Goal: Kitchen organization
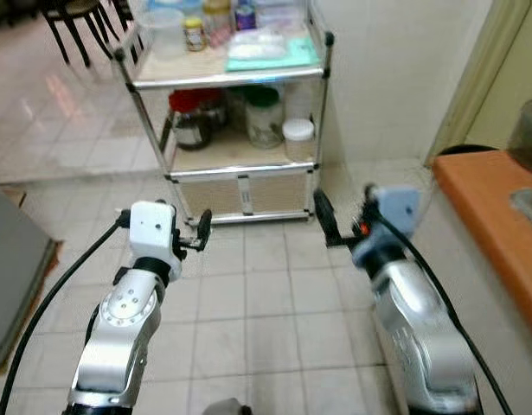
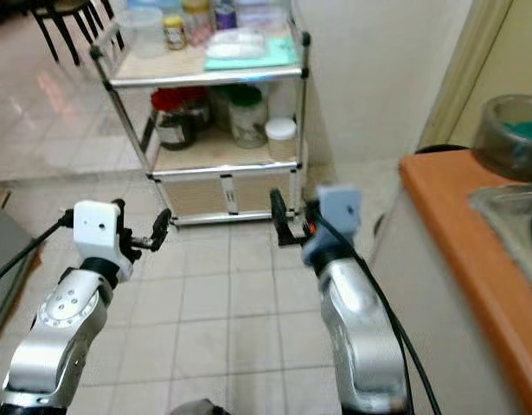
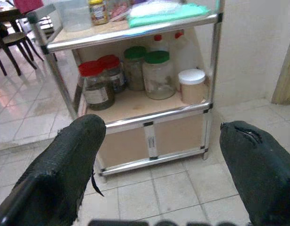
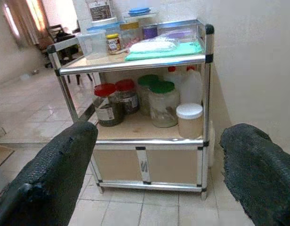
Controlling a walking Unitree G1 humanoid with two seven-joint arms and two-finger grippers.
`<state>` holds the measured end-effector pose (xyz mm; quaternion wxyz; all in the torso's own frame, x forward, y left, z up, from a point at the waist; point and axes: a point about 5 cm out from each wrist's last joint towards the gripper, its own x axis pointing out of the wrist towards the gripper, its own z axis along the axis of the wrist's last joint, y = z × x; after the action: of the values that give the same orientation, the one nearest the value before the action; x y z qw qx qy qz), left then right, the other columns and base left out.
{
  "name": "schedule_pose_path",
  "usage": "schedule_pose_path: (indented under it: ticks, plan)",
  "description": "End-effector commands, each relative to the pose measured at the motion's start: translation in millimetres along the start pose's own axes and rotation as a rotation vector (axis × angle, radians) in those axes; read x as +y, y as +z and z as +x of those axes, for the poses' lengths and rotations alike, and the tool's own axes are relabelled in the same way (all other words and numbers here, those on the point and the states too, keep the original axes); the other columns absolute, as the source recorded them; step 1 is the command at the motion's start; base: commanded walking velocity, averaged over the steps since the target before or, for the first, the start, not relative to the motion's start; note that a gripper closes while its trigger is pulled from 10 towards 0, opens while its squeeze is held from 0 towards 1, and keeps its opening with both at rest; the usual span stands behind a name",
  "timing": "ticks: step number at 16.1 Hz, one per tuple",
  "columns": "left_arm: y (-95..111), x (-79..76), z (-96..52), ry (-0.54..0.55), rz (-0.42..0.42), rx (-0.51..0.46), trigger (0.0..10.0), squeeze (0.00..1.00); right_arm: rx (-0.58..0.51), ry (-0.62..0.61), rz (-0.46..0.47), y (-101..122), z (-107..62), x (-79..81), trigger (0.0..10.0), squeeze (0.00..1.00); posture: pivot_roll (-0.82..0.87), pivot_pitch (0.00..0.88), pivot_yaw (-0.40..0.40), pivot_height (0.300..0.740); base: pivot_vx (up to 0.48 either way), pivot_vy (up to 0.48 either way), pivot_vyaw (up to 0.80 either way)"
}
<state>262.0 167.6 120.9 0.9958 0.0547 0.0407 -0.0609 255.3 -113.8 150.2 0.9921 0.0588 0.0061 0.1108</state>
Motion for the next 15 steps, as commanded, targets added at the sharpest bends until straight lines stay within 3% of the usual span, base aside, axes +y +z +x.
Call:
schedule_pose_path:
  ticks: [1,4,6,9,15]
  plan:
    - [1.5,-1.2,-5.9,-0.006,0.003,0.005,10.0,0.0,0.015,0.009,0.003,1.8,-8.4,6.3,10.0,1.0,-0.13,0.0,0.139,0.74,0.0,0.0,0.0]
    - [3.9,-7.9,-5.0,-0.024,-0.001,-0.004,10.0,0.0,0.04,0.016,-0.001,0.8,-13.6,5.1,10.0,1.0,-0.15,0.0,0.132,0.74,0.0,0.0,-0.53]
    - [3.1,-5.0,3.7,0.011,0.03,-0.007,10.0,0.0,0.06,0.052,-0.06,2.5,-14.5,3.2,10.0,1.0,-0.18,0.0,0.081,0.74,0.0,0.0,-0.8]
    - [-0.6,-4.2,9.6,0.026,-0.014,0.025,10.0,0.0,0.063,0.08,-0.061,8.6,-9.1,3.4,10.0,1.0,-0.21,0.0,0.098,0.74,0.0,0.0,-0.8]
    - [-2.0,-6.5,16.1,-0.014,0.008,0.049,10.0,0.0,0.055,-0.03,-0.077,9.3,-4.2,-3.0,10.0,1.0,-0.21,0.0,0.137,0.74,0.0,0.0,-0.8]
